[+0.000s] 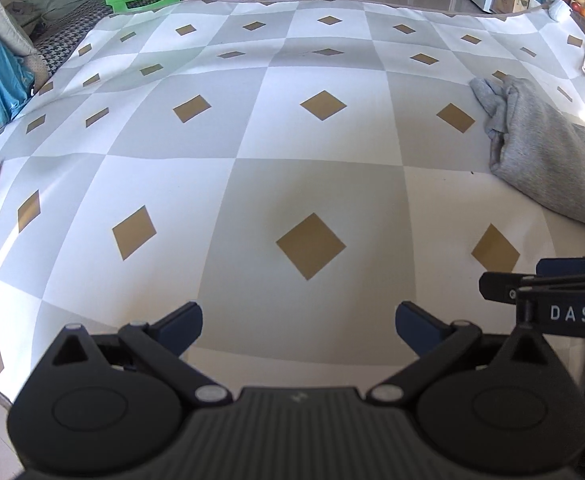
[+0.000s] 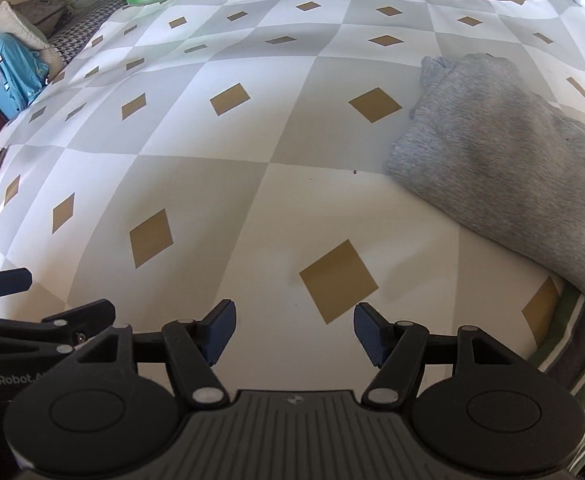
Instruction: Fold clothes
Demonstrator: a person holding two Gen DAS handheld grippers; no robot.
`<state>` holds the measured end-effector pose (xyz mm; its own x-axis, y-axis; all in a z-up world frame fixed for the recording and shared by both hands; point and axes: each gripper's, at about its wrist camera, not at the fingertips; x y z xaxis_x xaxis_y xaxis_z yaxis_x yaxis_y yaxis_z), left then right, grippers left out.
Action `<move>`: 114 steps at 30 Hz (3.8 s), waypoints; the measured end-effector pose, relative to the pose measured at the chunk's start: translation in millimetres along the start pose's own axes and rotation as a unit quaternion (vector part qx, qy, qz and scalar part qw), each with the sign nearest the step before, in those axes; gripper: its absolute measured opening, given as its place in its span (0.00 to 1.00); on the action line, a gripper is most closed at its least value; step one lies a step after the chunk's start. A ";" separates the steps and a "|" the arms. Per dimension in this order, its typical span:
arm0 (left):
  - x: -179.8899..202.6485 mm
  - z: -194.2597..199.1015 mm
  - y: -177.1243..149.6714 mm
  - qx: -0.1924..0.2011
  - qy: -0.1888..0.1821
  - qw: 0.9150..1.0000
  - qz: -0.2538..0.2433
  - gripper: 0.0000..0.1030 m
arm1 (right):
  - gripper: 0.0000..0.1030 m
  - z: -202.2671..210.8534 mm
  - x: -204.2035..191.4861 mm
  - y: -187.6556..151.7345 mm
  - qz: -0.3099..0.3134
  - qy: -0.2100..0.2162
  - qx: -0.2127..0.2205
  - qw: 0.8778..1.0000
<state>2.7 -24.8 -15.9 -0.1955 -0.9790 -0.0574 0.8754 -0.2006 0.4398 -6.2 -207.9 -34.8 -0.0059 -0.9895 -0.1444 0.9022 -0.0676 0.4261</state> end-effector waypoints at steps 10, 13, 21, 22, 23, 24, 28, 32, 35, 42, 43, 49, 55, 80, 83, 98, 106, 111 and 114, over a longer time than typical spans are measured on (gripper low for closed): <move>-66.2 -4.7 4.4 0.015 0.047 0.998 0.036 1.00 | 0.62 -35.8 -30.1 16.4 0.027 0.006 -0.009 1.000; -81.0 -10.2 5.5 0.018 0.041 0.996 0.072 1.00 | 0.62 -45.1 -39.3 24.3 0.035 -0.001 -0.001 0.999; -115.4 -11.9 16.0 0.033 0.062 0.986 0.154 1.00 | 0.64 -66.2 -62.9 44.5 0.065 -0.020 0.023 0.997; -119.4 -12.0 16.4 0.033 0.064 0.984 0.164 1.00 | 0.64 -68.4 -66.1 47.5 0.067 -0.018 0.024 0.997; -122.8 -12.5 16.6 0.032 0.064 0.982 0.174 1.00 | 0.64 -70.5 -69.1 50.2 0.070 -0.015 0.026 0.997; -126.0 -13.3 16.6 0.031 0.063 0.981 0.183 1.00 | 0.64 -73.1 -72.5 52.9 0.074 -0.015 0.030 0.997; -131.2 -17.0 15.8 0.026 0.061 0.978 0.197 1.00 | 0.67 -84.2 -81.7 59.2 0.097 -0.026 0.057 0.993; -131.6 -22.5 15.9 0.022 0.064 0.978 0.199 1.00 | 0.70 -91.6 -82.5 61.1 0.101 -0.028 0.093 0.990; -133.4 -28.3 16.8 0.016 0.066 0.976 0.207 1.00 | 0.72 -96.3 -82.2 63.2 0.106 -0.028 0.113 0.988; -132.5 -35.7 17.0 0.014 0.075 0.975 0.210 1.00 | 0.76 -107.0 -78.8 67.3 0.115 -0.021 0.162 0.980; -132.0 -36.5 16.7 0.012 0.073 0.975 0.210 1.00 | 0.76 -108.5 -78.0 67.7 0.115 -0.022 0.169 0.979; -126.7 -39.0 15.4 0.008 0.067 0.978 0.198 1.00 | 0.79 -117.2 -73.1 68.4 0.102 -0.028 0.214 0.971; -124.5 -42.1 15.1 0.005 0.073 0.977 0.198 1.00 | 0.86 -120.4 -71.7 70.2 0.099 -0.032 0.219 0.970; -109.7 -26.1 17.6 0.031 0.082 0.977 0.192 1.00 | 1.00 -122.2 -67.6 70.7 0.090 -0.037 0.211 0.973; -106.6 -26.0 19.5 0.036 0.091 0.977 0.187 1.00 | 1.00 -122.2 -67.6 70.7 0.089 -0.037 0.211 0.973; -86.7 -52.7 29.6 0.011 0.109 0.981 0.163 1.00 | 1.00 -122.2 -67.8 70.7 0.089 -0.037 0.211 0.973; -88.7 -55.0 33.3 0.007 0.114 0.978 0.174 1.00 | 1.00 -122.2 -67.8 70.7 0.089 -0.037 0.211 0.973; -91.0 -48.1 35.9 0.017 0.109 0.976 0.185 1.00 | 1.00 -122.1 -67.8 70.7 0.089 -0.037 0.211 0.973; -89.3 -42.7 37.3 0.023 0.102 0.977 0.187 1.00 | 1.00 -122.2 -67.8 70.7 0.089 -0.037 0.211 0.973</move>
<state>71.7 53.7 -32.7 0.2304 -0.9712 -0.0607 0.8471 0.1695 0.5037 110.7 -130.0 -104.0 0.0895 -0.9957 0.0239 0.6338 0.0755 0.7698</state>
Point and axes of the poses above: each gripper's, at about its wrist camera, not at the fingertips, and z roughly against the way its jaws point, x to its right, y to its top, and after that the axes turned 1 degree about y, right-handed
